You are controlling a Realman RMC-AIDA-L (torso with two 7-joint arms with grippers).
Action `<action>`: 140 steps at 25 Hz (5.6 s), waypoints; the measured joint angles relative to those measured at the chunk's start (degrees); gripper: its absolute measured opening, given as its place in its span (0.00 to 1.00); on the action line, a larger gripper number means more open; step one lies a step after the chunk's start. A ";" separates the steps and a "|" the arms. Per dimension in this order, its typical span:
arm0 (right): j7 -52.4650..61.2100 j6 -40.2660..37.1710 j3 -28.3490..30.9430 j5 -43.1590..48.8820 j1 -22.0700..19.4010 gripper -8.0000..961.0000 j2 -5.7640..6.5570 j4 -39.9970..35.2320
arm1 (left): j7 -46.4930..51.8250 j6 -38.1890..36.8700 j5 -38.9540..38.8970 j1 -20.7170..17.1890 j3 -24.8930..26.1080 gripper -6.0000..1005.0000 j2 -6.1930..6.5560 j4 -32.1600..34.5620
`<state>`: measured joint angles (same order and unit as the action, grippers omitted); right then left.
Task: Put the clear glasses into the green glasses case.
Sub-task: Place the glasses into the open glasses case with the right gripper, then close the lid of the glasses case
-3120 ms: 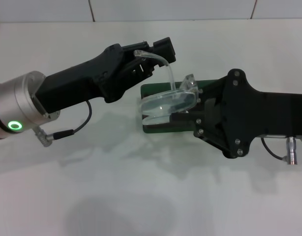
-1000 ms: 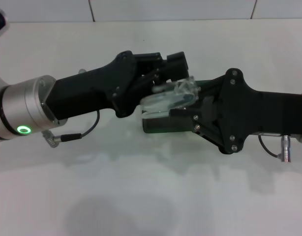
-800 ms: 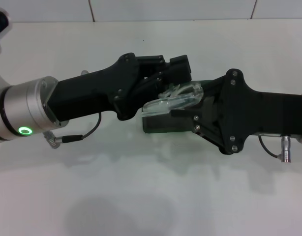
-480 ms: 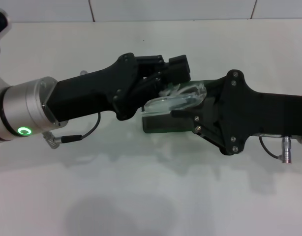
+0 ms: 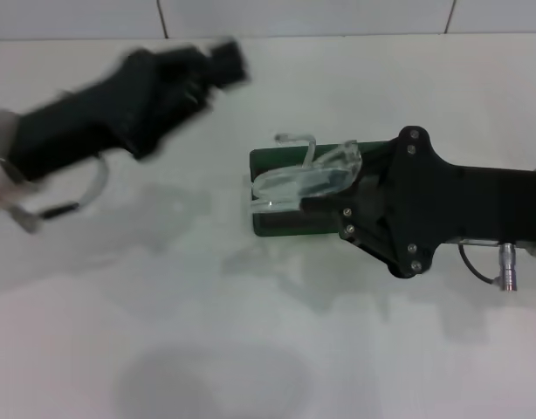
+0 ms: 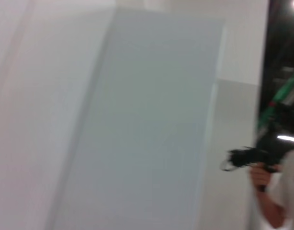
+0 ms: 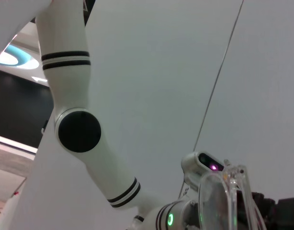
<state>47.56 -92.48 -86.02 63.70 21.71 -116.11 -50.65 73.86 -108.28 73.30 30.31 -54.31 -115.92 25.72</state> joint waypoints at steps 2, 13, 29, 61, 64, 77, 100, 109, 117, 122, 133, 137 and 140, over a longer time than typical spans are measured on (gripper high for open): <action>4.56 1.10 -0.21 1.00 0.00 0.08 0.24 -1.84 | -0.01 0.04 -0.01 -1.23 2.82 0.14 1.49 0.22; 51.03 8.37 1.04 39.63 5.93 0.08 0.75 -31.00 | -0.10 0.17 -0.19 -8.62 12.18 0.14 6.38 3.46; 79.80 -11.68 7.35 71.41 39.54 0.08 0.54 -13.81 | -2.00 3.42 3.44 -8.78 12.37 0.14 3.58 3.16; 74.60 3.63 -7.02 77.06 42.00 0.08 0.01 -8.50 | -0.90 1.39 20.82 -12.57 12.20 0.14 6.15 7.56; 74.13 4.40 -7.02 77.38 42.78 0.08 0.02 -7.29 | -0.72 1.13 21.92 -12.60 12.20 0.14 6.15 7.58; 72.53 8.79 -9.54 77.56 45.69 0.09 -0.07 0.18 | -0.81 1.39 23.37 -11.40 12.32 0.14 5.36 7.17; 72.25 11.71 -9.98 75.37 47.00 0.09 -0.07 4.02 | -2.40 2.49 23.47 -11.20 12.65 0.14 4.25 6.57; 72.35 12.33 -9.97 74.63 46.84 0.09 -0.07 4.07 | -2.61 3.54 23.51 -11.41 12.65 0.14 3.83 6.08; 72.47 12.33 -9.95 74.15 46.95 0.09 -0.07 4.07 | -3.69 3.73 23.56 -11.52 12.65 0.14 3.84 5.14; 72.62 12.33 -9.99 74.13 46.93 0.10 -0.07 4.15 | -3.72 3.73 23.56 -11.59 12.65 0.14 3.86 5.05; 73.83 11.51 -10.07 74.11 44.88 0.10 -0.07 0.66 | -3.73 3.70 23.39 -11.75 12.75 0.14 3.86 5.04; 74.79 10.64 -10.98 74.15 40.67 0.10 -0.07 -6.93 | -3.46 3.67 23.17 -11.89 13.50 0.14 3.86 5.08; 75.83 10.26 -11.81 74.34 37.49 0.10 -0.07 -12.41 | -3.22 3.54 23.01 -11.89 13.62 0.14 3.86 5.33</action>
<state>123.39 -82.22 -97.83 138.04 59.19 -116.19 -63.05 70.64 -104.74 96.31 18.42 -40.69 -112.06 31.05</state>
